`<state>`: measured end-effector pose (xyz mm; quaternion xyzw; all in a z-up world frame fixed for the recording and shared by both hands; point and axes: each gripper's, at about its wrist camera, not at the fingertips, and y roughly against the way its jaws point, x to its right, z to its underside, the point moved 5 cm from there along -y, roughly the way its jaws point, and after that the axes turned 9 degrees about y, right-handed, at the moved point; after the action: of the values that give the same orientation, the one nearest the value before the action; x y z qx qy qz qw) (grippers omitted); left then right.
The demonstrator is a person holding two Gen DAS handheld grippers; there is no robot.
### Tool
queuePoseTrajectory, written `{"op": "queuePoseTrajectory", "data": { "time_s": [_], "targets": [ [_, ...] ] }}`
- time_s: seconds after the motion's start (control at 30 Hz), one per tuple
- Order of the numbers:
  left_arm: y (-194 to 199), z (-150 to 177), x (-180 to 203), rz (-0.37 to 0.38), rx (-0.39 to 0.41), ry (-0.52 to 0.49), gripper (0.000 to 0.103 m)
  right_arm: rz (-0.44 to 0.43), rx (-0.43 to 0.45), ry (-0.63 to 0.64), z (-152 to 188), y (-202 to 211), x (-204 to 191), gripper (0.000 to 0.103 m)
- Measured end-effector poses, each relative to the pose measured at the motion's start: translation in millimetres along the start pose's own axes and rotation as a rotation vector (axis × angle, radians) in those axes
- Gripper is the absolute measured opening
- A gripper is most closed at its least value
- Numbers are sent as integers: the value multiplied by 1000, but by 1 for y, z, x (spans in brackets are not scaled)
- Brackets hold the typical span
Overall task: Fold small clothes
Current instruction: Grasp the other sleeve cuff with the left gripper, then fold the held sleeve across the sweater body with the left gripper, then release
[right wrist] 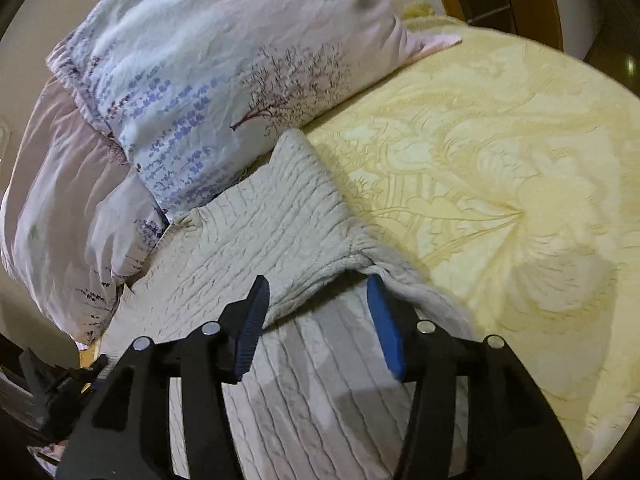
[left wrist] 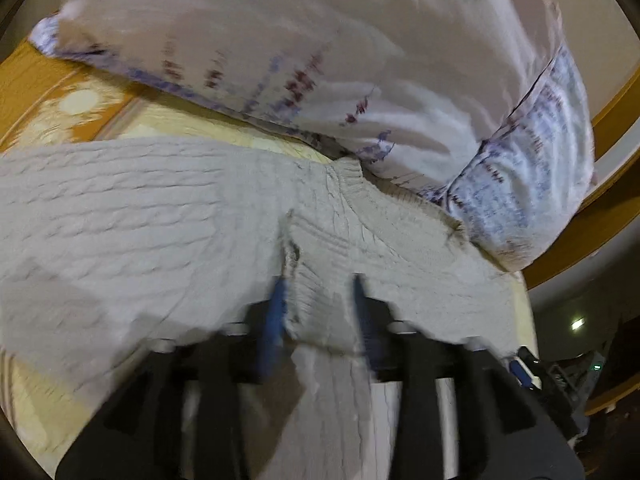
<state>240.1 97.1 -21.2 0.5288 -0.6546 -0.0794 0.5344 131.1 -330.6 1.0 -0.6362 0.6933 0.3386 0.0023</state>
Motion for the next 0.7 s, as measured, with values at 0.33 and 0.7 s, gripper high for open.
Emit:
{"op": "queuePoseTrajectory", "data": {
  "time_s": [0.33, 0.7],
  "targets": [
    [134, 7, -137, -85, 202, 285, 60, -45, 22, 136, 1, 20, -30, 66],
    [163, -10, -216, -69, 335, 604, 51, -157, -54, 275, 29, 16, -85, 70]
  ]
}}
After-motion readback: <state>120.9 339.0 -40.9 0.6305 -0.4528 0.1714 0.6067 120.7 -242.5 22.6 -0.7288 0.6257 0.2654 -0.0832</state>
